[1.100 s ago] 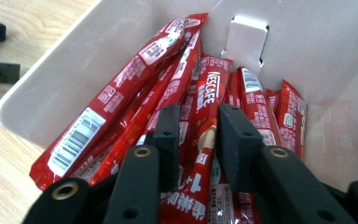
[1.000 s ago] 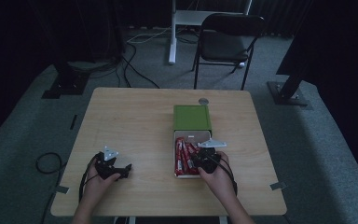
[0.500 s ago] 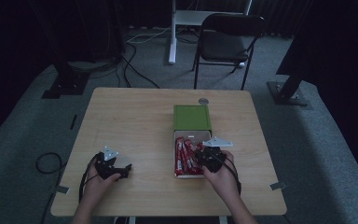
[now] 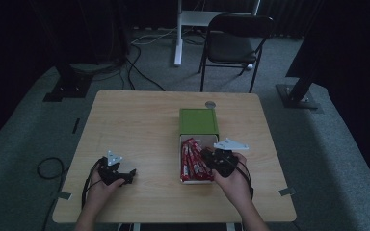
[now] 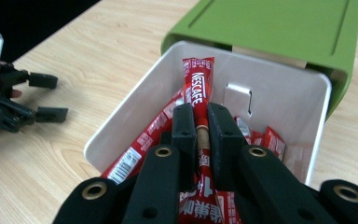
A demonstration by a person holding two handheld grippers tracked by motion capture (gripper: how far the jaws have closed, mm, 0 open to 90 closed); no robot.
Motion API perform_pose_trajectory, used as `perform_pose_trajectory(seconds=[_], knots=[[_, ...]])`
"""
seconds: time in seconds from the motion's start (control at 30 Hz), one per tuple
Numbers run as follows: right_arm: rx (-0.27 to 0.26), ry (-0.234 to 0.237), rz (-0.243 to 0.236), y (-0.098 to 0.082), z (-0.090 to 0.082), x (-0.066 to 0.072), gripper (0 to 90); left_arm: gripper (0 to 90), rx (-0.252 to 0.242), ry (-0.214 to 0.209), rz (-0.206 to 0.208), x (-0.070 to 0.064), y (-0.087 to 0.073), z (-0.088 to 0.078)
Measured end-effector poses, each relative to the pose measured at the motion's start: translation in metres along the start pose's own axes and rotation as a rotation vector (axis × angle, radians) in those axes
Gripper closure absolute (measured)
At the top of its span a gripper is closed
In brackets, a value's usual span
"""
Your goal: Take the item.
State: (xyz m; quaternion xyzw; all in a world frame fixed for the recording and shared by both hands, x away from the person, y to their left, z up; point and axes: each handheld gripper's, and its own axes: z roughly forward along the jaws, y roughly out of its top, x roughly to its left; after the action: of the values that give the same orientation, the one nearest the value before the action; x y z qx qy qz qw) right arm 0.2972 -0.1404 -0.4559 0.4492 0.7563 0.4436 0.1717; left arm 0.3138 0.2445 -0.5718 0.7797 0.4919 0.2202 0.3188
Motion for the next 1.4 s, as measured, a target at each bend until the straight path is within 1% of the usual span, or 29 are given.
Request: perform_pose_trajectory(seconds=[0.07, 0.2, 0.37, 0.67, 0.83, 0.97, 1.27, 1.4], knots=[[-0.010, 0.002, -0.005, 0.002, -0.002, -0.001, 82.2, 8.2, 0.000, 0.000, 0.001, 0.000, 0.000, 0.000], [-0.021, 0.004, 0.000, 0.006, -0.007, -0.002, 82.2, 8.1, 0.000, 0.000, 0.000, 0.000, 0.000, 0.000], [-0.048, 0.006, 0.005, 0.011, -0.012, -0.004, 82.2, 8.2, 0.000, 0.000, 0.000, 0.000, 0.000, 0.000], [-0.094, -0.016, 0.025, 0.019, -0.020, -0.013, 82.2, 8.2, 0.000, 0.000, 0.000, 0.000, 0.000, 0.000], [-0.120, -0.040, 0.039, 0.021, -0.025, -0.021, 82.2, 8.2, 0.000, 0.000, 0.000, 0.000, 0.000, 0.000], [-0.146, -0.068, 0.044, 0.022, -0.029, -0.027, 82.2, 8.2, 0.000, 0.000, 0.000, 0.000, 0.000, 0.000], [-0.176, -0.125, 0.074, 0.022, -0.037, -0.047, 82.2, 8.2, 0.000, 0.000, 0.000, 0.000, 0.000, 0.000], [-0.183, -0.156, 0.079, 0.020, -0.040, -0.056, 82.1, 8.2, 0.000, 0.000, 0.000, 0.000, 0.000, 0.000]])
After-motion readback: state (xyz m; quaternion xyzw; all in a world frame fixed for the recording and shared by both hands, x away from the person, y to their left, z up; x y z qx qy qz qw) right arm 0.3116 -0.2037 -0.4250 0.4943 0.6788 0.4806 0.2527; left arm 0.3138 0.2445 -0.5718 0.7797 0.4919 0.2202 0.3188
